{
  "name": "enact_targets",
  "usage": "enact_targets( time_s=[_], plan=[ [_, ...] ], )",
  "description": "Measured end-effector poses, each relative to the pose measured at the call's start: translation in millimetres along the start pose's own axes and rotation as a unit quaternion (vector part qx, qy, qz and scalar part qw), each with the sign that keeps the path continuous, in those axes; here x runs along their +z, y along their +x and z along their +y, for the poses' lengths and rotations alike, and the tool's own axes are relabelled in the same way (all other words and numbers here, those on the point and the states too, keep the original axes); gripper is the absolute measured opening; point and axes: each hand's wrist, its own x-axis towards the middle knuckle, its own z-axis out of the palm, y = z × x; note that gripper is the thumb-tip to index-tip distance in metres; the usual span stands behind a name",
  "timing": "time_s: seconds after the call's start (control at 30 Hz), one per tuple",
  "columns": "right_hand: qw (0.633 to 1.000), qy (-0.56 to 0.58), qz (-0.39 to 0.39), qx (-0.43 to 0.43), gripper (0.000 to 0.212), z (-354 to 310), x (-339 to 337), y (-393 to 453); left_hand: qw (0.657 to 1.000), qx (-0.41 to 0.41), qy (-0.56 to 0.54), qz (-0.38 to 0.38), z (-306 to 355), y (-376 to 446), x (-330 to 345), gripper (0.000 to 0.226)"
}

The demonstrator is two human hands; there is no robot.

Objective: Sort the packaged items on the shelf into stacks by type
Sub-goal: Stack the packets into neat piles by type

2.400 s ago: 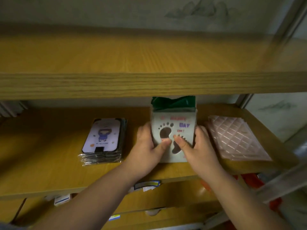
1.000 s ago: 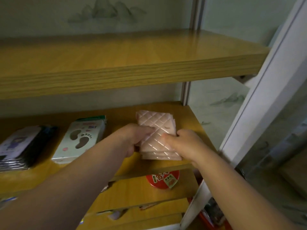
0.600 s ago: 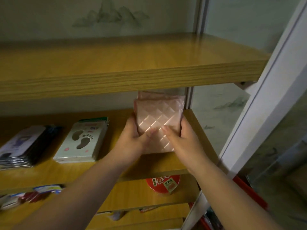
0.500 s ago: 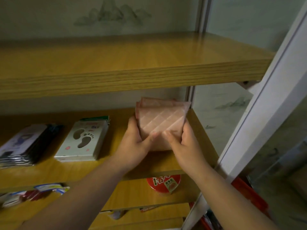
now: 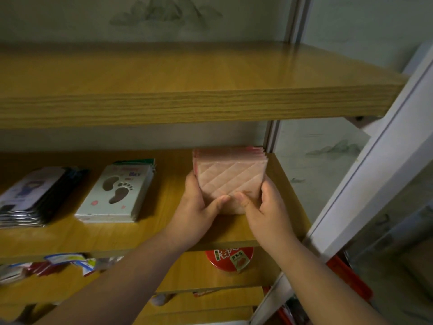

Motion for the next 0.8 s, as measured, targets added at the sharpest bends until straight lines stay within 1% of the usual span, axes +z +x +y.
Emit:
enact_targets(
  time_s=[0.1,0.13,0.2,0.23,0.27,0.3,0.37,0.4,0.43,0.47,0.53,0.6,0.7,0.8],
  plan=[
    [0.998,-0.043,0.011,0.039,0.028,-12,-8,11,0.997,-0.076,-0.02,-0.016,4,11,-4,0.06],
    [0.996,-0.051,0.008,0.067,0.021,-17,-11,16,0.995,-0.102,0.015,-0.004,6,17,-3,0.057],
    [0.99,-0.034,-0.018,0.137,0.014,-23,-14,28,0.973,-0.154,0.171,0.021,10,28,1,0.058],
    [0.985,-0.029,-0.033,0.167,0.014,-24,-15,33,0.96,-0.18,0.213,0.026,13,32,4,0.061],
    [0.98,-0.037,-0.044,0.188,0.016,-25,-15,38,0.953,-0.207,0.22,0.025,13,35,7,0.066],
    [0.976,-0.053,-0.057,0.202,0.022,-24,-15,43,0.952,-0.234,0.199,0.016,14,38,9,0.07],
    [0.968,-0.087,-0.082,0.223,0.042,-25,-15,51,0.954,-0.269,0.132,0.002,15,42,13,0.068],
    [0.963,-0.106,-0.09,0.23,0.048,-25,-15,53,0.954,-0.277,0.115,-0.003,16,43,14,0.063],
    [0.96,-0.117,-0.094,0.236,0.049,-25,-14,55,0.952,-0.28,0.124,-0.013,19,44,14,0.058],
    [0.958,-0.12,-0.096,0.242,0.045,-24,-13,55,0.948,-0.279,0.15,-0.026,22,43,15,0.054],
    [0.956,-0.121,-0.098,0.249,0.03,-21,-11,55,0.939,-0.281,0.194,-0.048,29,42,16,0.05],
    [0.955,-0.134,-0.099,0.247,0.03,-19,-9,54,0.931,-0.291,0.214,-0.052,29,42,19,0.054],
    [0.955,-0.169,-0.086,0.229,0.026,-19,-5,51,0.915,-0.319,0.247,-0.033,28,43,23,0.068],
    [0.958,-0.173,-0.065,0.22,0.027,-21,-6,47,0.918,-0.306,0.251,-0.015,22,44,24,0.071]
  ],
)
